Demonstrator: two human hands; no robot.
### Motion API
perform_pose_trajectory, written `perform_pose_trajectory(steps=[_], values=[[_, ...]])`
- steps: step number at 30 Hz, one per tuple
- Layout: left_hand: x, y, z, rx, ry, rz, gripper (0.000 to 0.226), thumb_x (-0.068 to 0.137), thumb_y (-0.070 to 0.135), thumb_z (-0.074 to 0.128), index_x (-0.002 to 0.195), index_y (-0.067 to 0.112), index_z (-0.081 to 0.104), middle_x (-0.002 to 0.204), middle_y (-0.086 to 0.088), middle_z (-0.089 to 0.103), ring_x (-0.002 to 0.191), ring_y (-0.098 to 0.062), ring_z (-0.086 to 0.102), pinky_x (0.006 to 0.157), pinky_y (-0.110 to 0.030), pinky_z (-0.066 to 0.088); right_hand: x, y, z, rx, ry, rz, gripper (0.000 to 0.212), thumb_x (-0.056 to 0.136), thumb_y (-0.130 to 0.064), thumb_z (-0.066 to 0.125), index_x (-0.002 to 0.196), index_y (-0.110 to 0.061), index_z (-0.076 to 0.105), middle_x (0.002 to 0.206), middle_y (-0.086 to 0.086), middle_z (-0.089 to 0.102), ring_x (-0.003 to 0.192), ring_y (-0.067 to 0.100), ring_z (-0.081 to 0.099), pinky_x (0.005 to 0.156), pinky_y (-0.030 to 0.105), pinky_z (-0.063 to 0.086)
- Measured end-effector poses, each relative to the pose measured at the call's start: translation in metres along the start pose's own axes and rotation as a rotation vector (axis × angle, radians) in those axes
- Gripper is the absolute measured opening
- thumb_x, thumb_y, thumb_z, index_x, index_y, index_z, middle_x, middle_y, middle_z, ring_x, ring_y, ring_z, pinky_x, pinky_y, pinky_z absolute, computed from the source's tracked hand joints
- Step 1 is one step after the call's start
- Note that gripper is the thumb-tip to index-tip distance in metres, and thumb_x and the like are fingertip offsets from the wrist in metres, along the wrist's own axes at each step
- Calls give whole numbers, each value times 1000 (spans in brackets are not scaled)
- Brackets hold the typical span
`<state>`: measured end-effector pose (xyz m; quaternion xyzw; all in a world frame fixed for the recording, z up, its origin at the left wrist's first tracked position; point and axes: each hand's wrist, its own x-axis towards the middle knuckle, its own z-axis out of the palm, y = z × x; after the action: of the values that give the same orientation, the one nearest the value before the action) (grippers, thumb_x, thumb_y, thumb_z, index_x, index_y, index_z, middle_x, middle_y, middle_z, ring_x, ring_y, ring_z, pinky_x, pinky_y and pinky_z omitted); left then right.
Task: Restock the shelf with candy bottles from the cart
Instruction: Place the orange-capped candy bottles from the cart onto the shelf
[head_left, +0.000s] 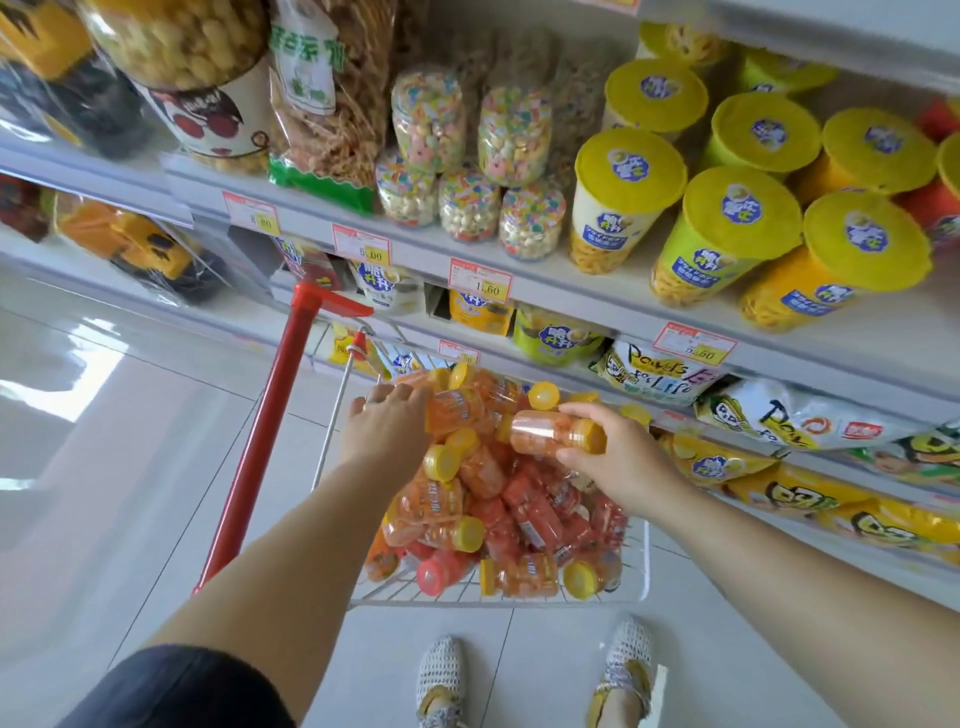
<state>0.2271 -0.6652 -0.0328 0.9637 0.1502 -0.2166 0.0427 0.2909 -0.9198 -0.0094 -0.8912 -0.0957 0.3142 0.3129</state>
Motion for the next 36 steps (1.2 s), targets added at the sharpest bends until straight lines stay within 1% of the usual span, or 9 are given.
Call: perform_pose_trajectory(steps=[4, 6, 9, 13, 20, 24, 29, 32, 36], values=[[-8, 8, -11, -50, 66, 18, 57, 94, 44, 58, 146, 31, 39, 144, 2, 49, 133, -23, 45, 112, -41, 32, -7, 2, -18, 95, 2, 8, 44, 88, -38, 70, 129, -42, 54, 121, -9, 59, 88, 7, 61, 68, 20, 48], [-20, 18, -30, -230, 82, 3, 51, 95, 42, 57, 142, 33, 42, 137, 3, 49, 107, -22, 60, 91, -38, 48, -16, 1, -32, 194, -5, 35, 36, 86, -42, 70, 118, -45, 54, 111, -8, 65, 84, 12, 70, 78, 37, 58], [-40, 35, -70, -408, 129, 46, 46, 93, 45, 60, 136, 36, 46, 130, 7, 48, 77, -14, 62, 66, -34, 52, -37, -7, -63, 323, 16, 62, 26, 87, -40, 71, 106, -37, 53, 94, 1, 71, 74, 18, 73, 80, 51, 59], [-67, 64, -142, -660, 207, 235, 43, 84, 42, 73, 124, 39, 56, 119, 18, 55, 99, -10, 60, 82, -31, 51, -73, -26, -122, 332, 137, 32, 35, 82, -53, 71, 105, -32, 55, 87, 0, 71, 75, 20, 72, 77, 42, 57], [-122, 136, -263, -953, 235, 521, 52, 64, 62, 71, 113, 46, 59, 107, 20, 69, 101, -1, 64, 90, -25, 51, -157, -62, -228, 85, 389, -149, 37, 86, -47, 69, 113, -29, 51, 96, -8, 63, 86, 16, 61, 70, 21, 40], [-133, 178, -319, -1004, 279, 672, 47, 66, 56, 69, 111, 48, 59, 106, 16, 69, 98, -8, 68, 91, -36, 54, -194, -79, -283, -13, 511, -256, 38, 83, -53, 67, 112, -35, 50, 96, -9, 65, 84, 13, 63, 75, 30, 49], [-115, 232, -364, -1001, 373, 748, 45, 74, 49, 72, 117, 44, 57, 103, 20, 67, 98, -4, 66, 89, -34, 55, -196, -82, -345, -204, 772, -273, 50, 82, -57, 67, 124, -33, 55, 100, -2, 69, 84, 18, 63, 75, 39, 52], [-99, 263, -377, -903, 399, 752, 47, 89, 33, 70, 133, 34, 53, 105, 24, 62, 100, 4, 61, 90, -21, 50, -180, -80, -381, -446, 941, -251, 52, 79, -59, 68, 123, -32, 60, 113, 3, 68, 104, 28, 61, 81, 39, 49], [-78, 298, -380, -811, 396, 750, 48, 94, 26, 63, 139, 27, 48, 119, 10, 62, 114, -10, 58, 94, -27, 44, -159, -75, -419, -737, 990, -167, 47, 82, -51, 66, 125, -33, 61, 130, -3, 60, 116, 28, 48, 89, 42, 36]])
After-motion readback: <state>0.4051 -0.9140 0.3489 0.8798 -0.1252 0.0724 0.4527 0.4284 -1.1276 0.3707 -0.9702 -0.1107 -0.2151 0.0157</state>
